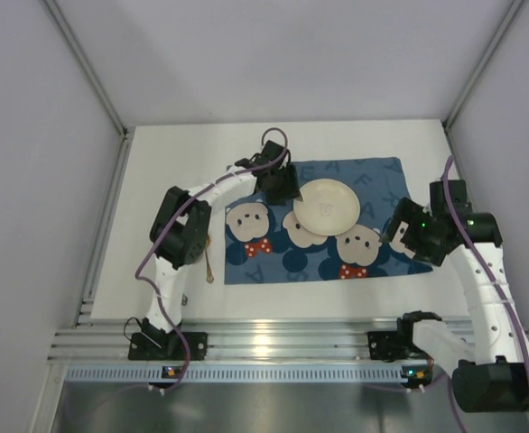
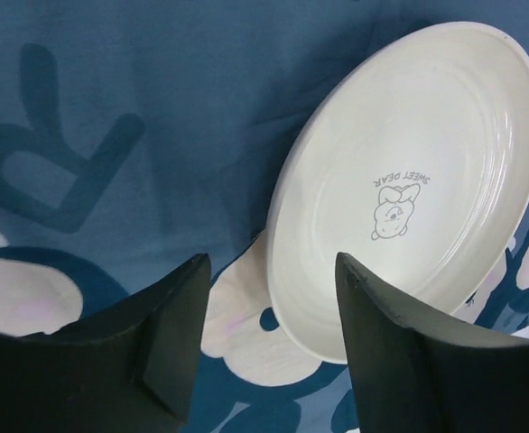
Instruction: Set the dinner table for one person
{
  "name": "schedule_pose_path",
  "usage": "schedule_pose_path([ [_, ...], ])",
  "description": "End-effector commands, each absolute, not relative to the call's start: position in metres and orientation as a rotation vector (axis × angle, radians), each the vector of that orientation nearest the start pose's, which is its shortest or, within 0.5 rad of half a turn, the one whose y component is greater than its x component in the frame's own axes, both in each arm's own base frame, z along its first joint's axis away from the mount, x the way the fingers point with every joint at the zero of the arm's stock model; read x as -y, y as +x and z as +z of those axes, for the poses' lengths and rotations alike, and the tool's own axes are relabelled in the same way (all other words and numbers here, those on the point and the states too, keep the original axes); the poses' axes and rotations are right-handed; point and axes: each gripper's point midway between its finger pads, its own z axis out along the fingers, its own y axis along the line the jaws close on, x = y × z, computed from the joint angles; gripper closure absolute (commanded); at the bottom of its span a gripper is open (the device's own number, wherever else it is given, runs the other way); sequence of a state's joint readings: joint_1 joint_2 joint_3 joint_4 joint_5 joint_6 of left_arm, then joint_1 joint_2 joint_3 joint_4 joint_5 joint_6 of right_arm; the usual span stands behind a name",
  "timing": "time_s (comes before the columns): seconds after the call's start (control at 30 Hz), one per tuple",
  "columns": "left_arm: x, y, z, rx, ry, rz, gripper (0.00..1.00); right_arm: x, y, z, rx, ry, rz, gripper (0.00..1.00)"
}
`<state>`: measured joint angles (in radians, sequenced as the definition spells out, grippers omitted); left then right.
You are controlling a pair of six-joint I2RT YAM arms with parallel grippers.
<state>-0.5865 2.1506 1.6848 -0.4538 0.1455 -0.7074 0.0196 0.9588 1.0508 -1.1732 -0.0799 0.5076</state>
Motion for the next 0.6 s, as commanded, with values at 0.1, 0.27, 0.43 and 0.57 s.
schedule_pose_path([
  [0.1, 0.266, 0.423, 0.171, -2.429, -0.2, -0.496, 0.35, -0.039, 0.187, 0.182, -2.582, 0.568, 0.266, 0.0],
  [0.27, 0.13, 0.39, 0.147, -2.499, -0.591, -0.221, 0.36, -0.041, 0.188, 0.183, -2.572, 0.556, 0.279, 0.0],
  [0.43, 0.035, 0.32, 0.115, -2.546, -0.862, 0.024, 0.37, -0.045, 0.189, 0.18, -2.574, 0.546, 0.306, 0.0],
  [0.57, -0.006, 0.283, 0.101, -2.585, -0.97, 0.143, 0.37, -0.052, 0.19, 0.175, -2.588, 0.541, 0.34, 0.0],
])
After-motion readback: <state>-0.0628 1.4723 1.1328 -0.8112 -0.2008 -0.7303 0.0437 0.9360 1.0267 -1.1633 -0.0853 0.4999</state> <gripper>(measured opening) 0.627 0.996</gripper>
